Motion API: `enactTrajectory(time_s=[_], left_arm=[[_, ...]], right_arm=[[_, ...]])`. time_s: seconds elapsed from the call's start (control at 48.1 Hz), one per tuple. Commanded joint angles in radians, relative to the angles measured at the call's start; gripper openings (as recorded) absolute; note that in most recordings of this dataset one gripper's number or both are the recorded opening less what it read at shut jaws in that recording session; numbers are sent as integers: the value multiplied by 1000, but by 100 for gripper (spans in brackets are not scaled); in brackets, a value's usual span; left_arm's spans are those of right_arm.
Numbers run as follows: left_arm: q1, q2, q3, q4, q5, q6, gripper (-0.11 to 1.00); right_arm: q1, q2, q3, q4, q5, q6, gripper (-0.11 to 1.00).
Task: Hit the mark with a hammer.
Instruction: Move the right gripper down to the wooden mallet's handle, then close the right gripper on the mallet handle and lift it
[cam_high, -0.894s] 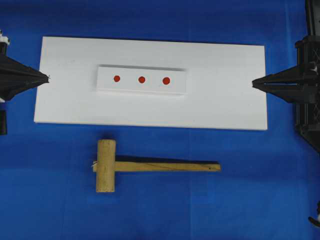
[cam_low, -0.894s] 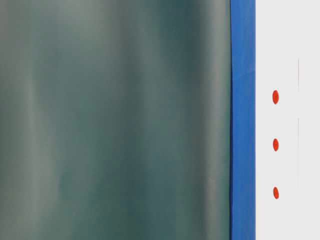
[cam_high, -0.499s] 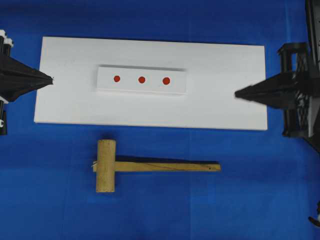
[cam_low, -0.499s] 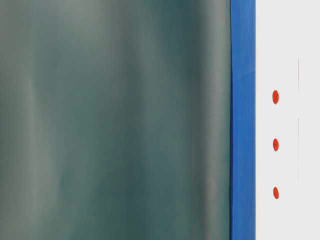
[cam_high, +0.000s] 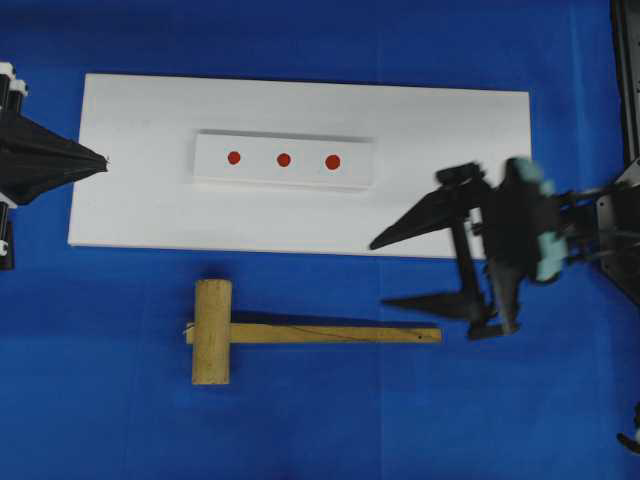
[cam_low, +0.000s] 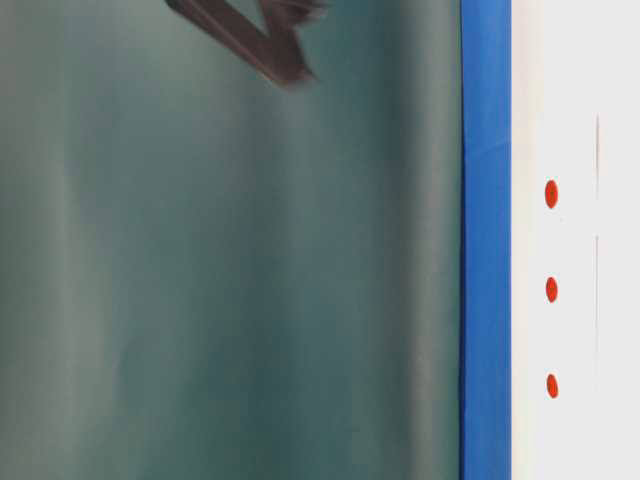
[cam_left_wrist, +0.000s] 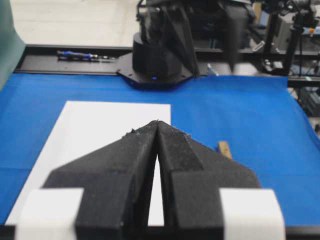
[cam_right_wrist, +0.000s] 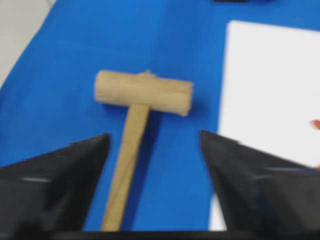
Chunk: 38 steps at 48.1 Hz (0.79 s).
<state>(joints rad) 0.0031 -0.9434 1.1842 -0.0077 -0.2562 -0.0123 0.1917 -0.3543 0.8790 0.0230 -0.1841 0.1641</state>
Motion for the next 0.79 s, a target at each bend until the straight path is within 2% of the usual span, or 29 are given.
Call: enactTrajectory(time_s=[0.0, 0.042, 0.083, 0.187, 0.436, 0.769], left_arm=[[0, 3, -20, -2, -3, -2, 0], [0, 3, -18, -2, -3, -2, 0], [0, 2, -15, -2, -3, -2, 0], [0, 2, -14, -2, -3, -2, 0], [0, 0, -6, -2, -3, -5, 0], [0, 0, 2, -2, -3, -5, 0]], right_arm=[[12, 67, -57, 3, -12, 8, 77], [15, 106, -75, 9, -18, 11, 87], [17, 147, -94, 20, -31, 14, 92], [20, 249, -133, 60, -80, 14, 87], [49, 453, -198, 163, -212, 14, 89], [104, 635, -256, 288, -268, 14, 89]])
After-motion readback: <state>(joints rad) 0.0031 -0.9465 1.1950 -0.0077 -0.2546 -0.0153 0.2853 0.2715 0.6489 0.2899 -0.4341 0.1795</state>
